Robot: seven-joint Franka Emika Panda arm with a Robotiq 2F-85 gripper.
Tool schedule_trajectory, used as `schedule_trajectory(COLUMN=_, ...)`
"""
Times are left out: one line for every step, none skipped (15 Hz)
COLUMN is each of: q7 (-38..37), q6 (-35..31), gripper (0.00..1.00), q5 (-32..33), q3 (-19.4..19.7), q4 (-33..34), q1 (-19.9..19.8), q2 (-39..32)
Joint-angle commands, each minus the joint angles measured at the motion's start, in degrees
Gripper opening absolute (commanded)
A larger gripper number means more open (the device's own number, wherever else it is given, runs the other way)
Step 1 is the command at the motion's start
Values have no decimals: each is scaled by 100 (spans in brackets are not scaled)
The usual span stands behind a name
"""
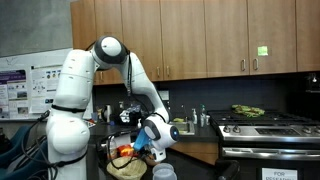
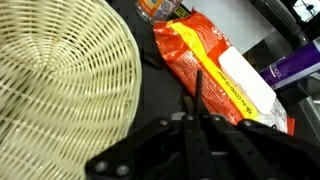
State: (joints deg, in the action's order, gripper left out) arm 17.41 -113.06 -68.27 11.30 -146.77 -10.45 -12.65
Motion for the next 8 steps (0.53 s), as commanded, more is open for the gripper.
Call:
schedule_trajectory(q7=210, q6=132, gripper=1, q5=314, q3=26, q4=-9, q1=-49, q2=-44)
schedule_trajectory(q7=287, q6=145, gripper=1, q5=365, q3=23, q4=-25, q1=-51, q2=-24)
schedule_trajectory(q7=351, q6=152, gripper=1, q5=425, q3=21, q4=-53, q1=-51, q2=6)
schedule_trajectory(q7=428, q6=160, gripper=1, q5=485, q3=19, q4=-69, q1=-52, q2=22)
schedule_trajectory(q7=510, q6=143, gripper=1, q5=544, q3=15, q4=-87, q1=-48, q2=39)
schedule_trajectory(q7=598, q6=140, gripper=1, q5=584, q3=12, q4=-97, q1=-53, q2=47)
schedule_trajectory(q7=665, q6=138, gripper=1, q5=614, q3=10, q4=-107, q1=-57, q2=59)
schedule_trajectory(q7=729, q6=139, gripper=1, q5=640, q3=10, q4=-119, q1=-61, q2=73)
